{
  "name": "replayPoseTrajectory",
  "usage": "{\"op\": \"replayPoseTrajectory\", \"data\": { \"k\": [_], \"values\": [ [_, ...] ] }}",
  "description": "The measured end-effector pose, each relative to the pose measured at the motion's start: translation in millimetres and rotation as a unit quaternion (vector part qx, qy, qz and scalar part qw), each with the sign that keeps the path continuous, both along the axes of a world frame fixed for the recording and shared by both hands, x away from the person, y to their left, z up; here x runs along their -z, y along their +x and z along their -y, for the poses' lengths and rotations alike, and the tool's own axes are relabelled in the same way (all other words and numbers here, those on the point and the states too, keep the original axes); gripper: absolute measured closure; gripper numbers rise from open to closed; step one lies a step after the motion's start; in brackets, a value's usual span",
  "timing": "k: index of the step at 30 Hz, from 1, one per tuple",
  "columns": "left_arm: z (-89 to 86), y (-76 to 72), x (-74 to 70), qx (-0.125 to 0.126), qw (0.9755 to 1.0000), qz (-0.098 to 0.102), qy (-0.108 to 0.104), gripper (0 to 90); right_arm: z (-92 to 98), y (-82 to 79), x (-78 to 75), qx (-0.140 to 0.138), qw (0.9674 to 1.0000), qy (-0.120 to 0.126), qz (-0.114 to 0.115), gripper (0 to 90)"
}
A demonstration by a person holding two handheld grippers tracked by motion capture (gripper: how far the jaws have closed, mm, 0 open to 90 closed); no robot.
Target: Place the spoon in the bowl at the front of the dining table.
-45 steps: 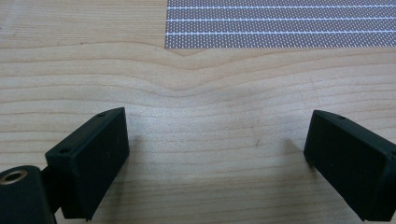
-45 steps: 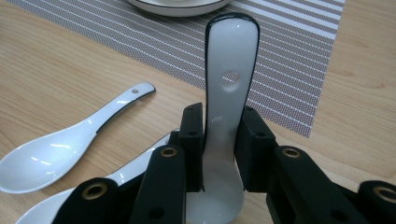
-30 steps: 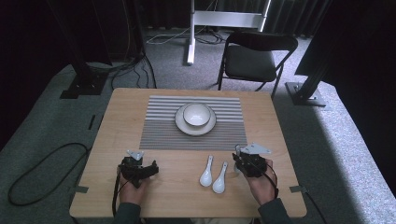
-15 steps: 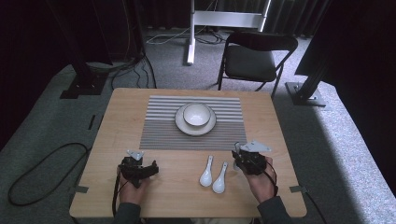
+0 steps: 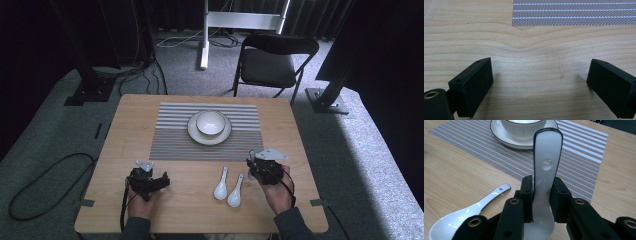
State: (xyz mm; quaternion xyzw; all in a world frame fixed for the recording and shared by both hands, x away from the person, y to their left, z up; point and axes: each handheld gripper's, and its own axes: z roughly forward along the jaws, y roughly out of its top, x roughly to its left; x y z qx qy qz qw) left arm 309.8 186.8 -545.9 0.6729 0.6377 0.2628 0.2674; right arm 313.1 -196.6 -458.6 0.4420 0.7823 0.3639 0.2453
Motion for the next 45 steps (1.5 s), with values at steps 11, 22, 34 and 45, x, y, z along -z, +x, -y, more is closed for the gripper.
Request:
{"op": "replayPoseTrajectory", "data": {
  "k": [11, 22, 34, 45],
  "values": [
    [0.1, 0.0, 0.0, 0.001, 1.0, 0.0, 0.0, 7.0, -6.6, 8.0, -4.0, -0.004, 1.0, -0.001, 0.004, 74.3],
    [0.0, 0.0, -0.1, 0.004, 1.0, 0.0, 0.001, 7.0, -14.2, 16.4, -7.9, -0.006, 0.9999, 0.013, 0.007, 74.3],
    [0.0, 0.0, -0.2, 0.005, 1.0, -0.001, 0.001, 7.0, -30.5, 27.1, -13.5, -0.019, 0.9997, 0.012, 0.012, 74.3],
    [0.0, 0.0, -0.2, 0.005, 1.0, -0.001, 0.001, 7.0, -35.3, 34.6, -14.3, -0.019, 0.9996, 0.017, 0.011, 74.4]
  ]
}}
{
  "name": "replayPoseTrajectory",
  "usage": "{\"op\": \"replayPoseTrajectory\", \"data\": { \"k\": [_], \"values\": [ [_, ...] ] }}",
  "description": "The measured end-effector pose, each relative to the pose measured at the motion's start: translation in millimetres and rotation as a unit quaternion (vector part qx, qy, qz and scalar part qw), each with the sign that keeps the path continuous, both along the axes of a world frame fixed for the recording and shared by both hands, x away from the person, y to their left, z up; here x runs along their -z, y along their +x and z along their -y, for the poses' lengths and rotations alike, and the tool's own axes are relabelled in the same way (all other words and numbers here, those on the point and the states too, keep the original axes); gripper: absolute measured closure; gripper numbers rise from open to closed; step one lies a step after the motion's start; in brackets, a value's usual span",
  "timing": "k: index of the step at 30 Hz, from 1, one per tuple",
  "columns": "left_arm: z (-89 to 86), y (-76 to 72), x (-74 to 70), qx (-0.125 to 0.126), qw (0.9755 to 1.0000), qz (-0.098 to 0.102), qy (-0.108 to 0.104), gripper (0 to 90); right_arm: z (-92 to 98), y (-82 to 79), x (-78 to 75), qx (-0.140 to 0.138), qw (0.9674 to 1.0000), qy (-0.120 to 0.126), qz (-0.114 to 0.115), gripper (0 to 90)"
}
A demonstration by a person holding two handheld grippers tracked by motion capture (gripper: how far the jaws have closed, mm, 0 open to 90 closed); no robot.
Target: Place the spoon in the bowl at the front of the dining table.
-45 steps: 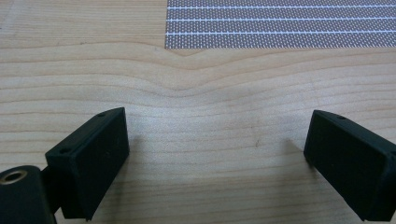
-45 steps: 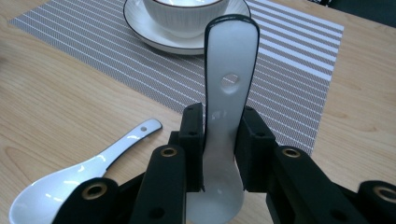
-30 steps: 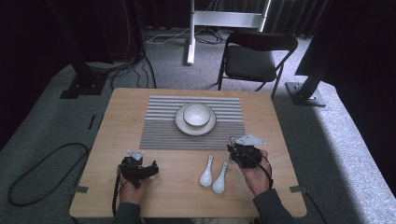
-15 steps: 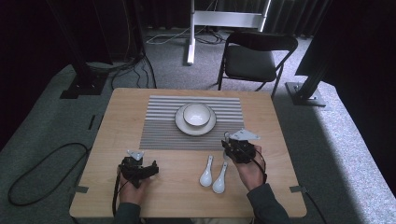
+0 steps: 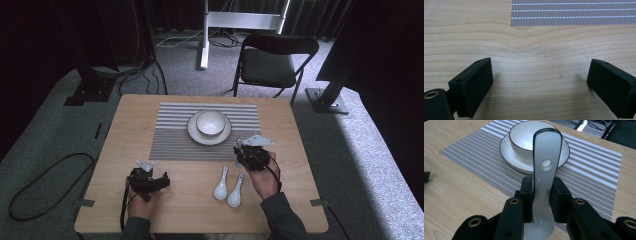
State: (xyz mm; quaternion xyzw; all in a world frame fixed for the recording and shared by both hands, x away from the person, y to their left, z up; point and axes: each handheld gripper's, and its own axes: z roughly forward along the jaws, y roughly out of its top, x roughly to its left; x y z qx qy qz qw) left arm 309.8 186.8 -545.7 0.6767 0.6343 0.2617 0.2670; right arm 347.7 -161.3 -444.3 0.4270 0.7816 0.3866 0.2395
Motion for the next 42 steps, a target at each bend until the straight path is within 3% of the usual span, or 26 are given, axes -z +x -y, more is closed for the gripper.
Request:
{"op": "replayPoseTrajectory", "data": {
  "k": [42],
  "values": [
    [0.2, 0.0, 0.3, 0.001, 1.0, 0.002, 0.0, 7.0, -11.1, 30.7, -21.2, 0.004, 0.9998, 0.006, 0.019, 74.4]
  ]
}}
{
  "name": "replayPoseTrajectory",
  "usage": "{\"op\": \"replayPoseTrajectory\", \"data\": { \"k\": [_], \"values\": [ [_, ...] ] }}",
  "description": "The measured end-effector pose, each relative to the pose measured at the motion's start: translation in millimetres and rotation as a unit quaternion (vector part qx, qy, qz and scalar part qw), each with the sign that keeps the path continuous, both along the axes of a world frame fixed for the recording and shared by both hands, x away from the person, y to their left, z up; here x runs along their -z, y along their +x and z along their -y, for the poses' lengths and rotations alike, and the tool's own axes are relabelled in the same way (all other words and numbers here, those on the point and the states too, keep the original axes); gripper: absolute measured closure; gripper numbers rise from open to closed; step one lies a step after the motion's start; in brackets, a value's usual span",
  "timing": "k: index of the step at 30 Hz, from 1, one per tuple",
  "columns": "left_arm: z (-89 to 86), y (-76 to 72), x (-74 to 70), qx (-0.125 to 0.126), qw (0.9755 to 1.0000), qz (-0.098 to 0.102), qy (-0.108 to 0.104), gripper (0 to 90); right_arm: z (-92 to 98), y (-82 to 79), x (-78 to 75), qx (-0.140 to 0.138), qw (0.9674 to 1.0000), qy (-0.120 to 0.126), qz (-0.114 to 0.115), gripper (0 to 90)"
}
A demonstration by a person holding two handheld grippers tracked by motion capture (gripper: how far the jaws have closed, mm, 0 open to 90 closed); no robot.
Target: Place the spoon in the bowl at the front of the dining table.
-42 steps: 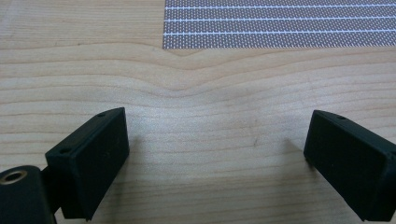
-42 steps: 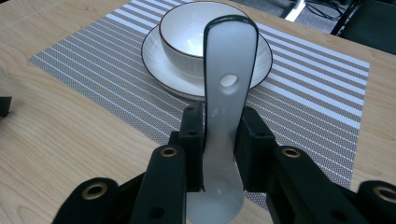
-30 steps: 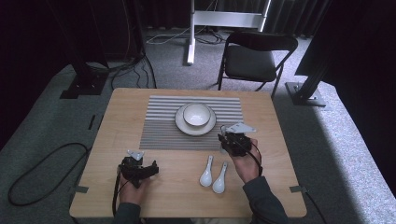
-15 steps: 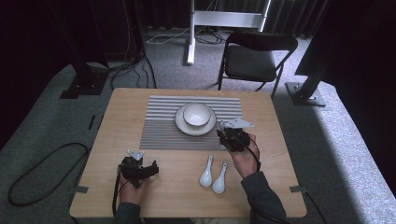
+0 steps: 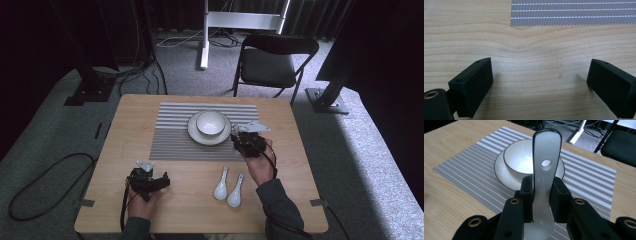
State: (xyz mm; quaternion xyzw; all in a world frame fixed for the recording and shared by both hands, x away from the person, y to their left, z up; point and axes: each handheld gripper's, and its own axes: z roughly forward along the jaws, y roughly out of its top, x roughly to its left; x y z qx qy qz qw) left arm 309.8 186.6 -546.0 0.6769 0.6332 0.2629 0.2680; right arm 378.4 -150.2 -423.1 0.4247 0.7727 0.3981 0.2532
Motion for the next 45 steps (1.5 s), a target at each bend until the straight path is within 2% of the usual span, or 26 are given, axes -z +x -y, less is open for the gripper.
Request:
{"op": "replayPoseTrajectory", "data": {
  "k": [17, 45],
  "values": [
    [0.3, -0.1, 0.1, 0.001, 1.0, 0.0, 0.0, 7.0, -8.4, 13.1, -1.6, -0.004, 0.9997, 0.022, -0.005, 74.4],
    [0.3, -0.1, 0.0, 0.003, 1.0, 0.0, 0.001, 7.0, -14.1, 35.4, -5.6, 0.002, 0.9997, 0.023, -0.001, 74.5]
  ]
}}
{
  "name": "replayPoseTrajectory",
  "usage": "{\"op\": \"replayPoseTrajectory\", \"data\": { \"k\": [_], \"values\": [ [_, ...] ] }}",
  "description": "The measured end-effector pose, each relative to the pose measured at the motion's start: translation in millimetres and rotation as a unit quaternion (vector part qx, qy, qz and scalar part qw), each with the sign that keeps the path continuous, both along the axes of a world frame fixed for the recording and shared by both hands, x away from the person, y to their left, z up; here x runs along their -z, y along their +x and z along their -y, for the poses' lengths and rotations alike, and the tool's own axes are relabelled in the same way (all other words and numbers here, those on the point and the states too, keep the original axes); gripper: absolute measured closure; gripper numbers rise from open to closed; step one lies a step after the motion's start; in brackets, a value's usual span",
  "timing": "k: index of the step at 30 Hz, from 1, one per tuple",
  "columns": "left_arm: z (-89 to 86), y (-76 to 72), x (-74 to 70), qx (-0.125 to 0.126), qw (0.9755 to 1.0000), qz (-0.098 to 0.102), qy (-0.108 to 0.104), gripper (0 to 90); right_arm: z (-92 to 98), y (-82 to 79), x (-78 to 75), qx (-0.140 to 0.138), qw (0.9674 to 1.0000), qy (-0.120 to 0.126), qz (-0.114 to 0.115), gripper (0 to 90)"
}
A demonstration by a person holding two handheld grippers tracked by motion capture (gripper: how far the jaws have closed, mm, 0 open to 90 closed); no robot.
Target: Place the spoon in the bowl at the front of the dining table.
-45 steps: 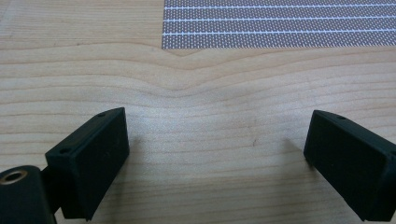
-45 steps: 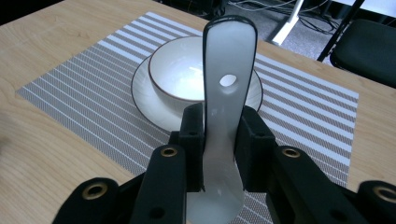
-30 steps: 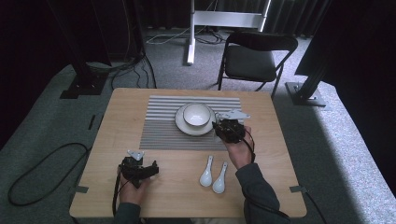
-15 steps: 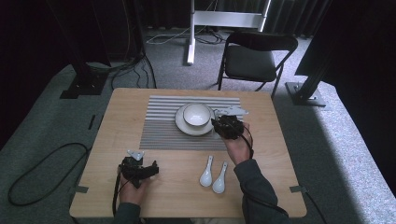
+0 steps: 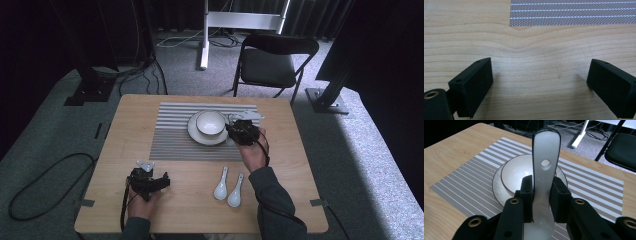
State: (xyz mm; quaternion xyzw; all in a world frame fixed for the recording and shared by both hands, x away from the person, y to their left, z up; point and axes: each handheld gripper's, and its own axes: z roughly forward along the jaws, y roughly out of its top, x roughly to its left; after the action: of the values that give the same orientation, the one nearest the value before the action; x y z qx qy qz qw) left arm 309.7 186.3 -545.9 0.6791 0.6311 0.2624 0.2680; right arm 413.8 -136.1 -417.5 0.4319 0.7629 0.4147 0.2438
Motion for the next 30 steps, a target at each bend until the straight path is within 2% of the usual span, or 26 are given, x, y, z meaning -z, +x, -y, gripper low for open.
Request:
{"op": "replayPoseTrajectory", "data": {
  "k": [18, 28, 30],
  "values": [
    [0.2, 0.0, 0.1, 0.0, 1.0, 0.0, -0.001, 7.0, 0.1, 10.3, -2.9, 0.008, 1.0, 0.003, 0.001, 74.5],
    [0.5, -0.1, 0.1, 0.0, 1.0, 0.0, -0.001, 7.0, 6.1, 20.6, -5.5, 0.02, 0.9998, -0.002, 0.002, 74.5],
    [0.5, -0.1, 0.0, 0.0, 1.0, 0.0, -0.001, 7.0, 8.1, 22.7, -5.8, 0.018, 0.9998, 0.004, -0.001, 74.5]
  ]
}}
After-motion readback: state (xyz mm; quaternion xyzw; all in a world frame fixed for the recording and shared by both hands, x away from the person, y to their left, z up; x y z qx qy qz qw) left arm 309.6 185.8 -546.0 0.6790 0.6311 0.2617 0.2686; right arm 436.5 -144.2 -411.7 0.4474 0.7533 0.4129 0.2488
